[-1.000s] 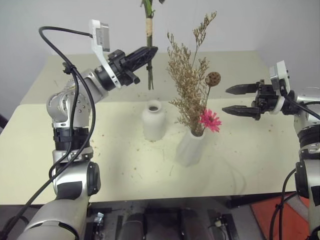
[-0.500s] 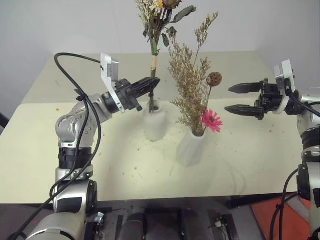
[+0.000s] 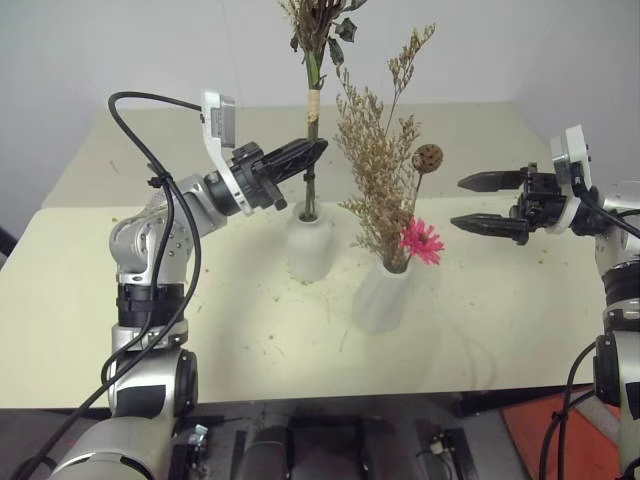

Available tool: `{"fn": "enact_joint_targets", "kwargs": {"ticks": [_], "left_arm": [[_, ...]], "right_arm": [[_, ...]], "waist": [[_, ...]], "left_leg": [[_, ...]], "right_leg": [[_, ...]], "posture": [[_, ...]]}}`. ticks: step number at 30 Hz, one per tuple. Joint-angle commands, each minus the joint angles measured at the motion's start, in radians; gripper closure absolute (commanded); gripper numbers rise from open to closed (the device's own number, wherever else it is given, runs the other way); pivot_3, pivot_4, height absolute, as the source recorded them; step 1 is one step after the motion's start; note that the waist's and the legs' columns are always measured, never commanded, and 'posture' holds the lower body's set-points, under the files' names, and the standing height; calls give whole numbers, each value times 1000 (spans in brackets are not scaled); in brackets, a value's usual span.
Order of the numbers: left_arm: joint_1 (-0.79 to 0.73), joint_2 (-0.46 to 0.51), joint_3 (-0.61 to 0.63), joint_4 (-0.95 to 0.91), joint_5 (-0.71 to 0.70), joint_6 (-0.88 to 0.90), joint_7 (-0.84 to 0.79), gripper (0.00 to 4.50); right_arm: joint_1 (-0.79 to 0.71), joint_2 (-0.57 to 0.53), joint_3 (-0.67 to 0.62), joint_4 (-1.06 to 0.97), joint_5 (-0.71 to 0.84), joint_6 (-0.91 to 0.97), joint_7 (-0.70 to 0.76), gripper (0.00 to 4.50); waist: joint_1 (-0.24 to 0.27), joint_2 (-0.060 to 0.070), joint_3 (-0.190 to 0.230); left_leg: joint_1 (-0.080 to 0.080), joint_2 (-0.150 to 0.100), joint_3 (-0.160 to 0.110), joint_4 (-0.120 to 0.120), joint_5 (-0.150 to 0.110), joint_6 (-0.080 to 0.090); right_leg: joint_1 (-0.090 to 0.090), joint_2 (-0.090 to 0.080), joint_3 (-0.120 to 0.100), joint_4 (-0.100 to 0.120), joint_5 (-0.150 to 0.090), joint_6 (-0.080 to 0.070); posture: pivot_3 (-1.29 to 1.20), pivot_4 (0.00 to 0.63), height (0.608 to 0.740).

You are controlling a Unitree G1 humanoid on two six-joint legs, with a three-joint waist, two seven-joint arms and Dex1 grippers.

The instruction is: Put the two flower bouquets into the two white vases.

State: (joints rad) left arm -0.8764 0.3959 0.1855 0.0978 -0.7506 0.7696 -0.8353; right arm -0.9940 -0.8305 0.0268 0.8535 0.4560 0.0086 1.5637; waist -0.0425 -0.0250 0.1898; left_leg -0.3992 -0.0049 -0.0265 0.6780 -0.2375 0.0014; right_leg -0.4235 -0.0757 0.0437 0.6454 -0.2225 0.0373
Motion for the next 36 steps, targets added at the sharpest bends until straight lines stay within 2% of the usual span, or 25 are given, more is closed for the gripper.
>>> {"fn": "enact_joint_targets", "kwargs": {"ticks": [1,12,19,36], "left_arm": [[-16,11,-10,1,21,-36,-6,4482],[-38,-48,-23,118,109,-158,30,4482],[-9,-54,-47,117,138,-180,17,4482],[-36,-12,-12,43,23,-50,-29,4482]], "right_arm": [[-5,-4,-35,-28,19,5,51,0],[-4,-1,-34,-45,21,19,51,0],[-2,0,-38,-51,18,22,51,0],[-11,7,-37,-44,9,21,51,0]], "waist": [[1,0,0],[3,0,0],[3,0,0],[2,0,0]], "left_leg": [[0,0,0,0,0,0],[0,0,0,0,0,0],[0,-1,0,0,0,0],[0,-1,0,0,0,0]], "right_leg": [[0,0,0,0,0,0],[0,0,0,0,0,0],[0,0,0,0,0,0],[0,0,0,0,0,0]], "posture": [[0,150,740],[0,150,740],[0,150,740],[0,150,740]]}}
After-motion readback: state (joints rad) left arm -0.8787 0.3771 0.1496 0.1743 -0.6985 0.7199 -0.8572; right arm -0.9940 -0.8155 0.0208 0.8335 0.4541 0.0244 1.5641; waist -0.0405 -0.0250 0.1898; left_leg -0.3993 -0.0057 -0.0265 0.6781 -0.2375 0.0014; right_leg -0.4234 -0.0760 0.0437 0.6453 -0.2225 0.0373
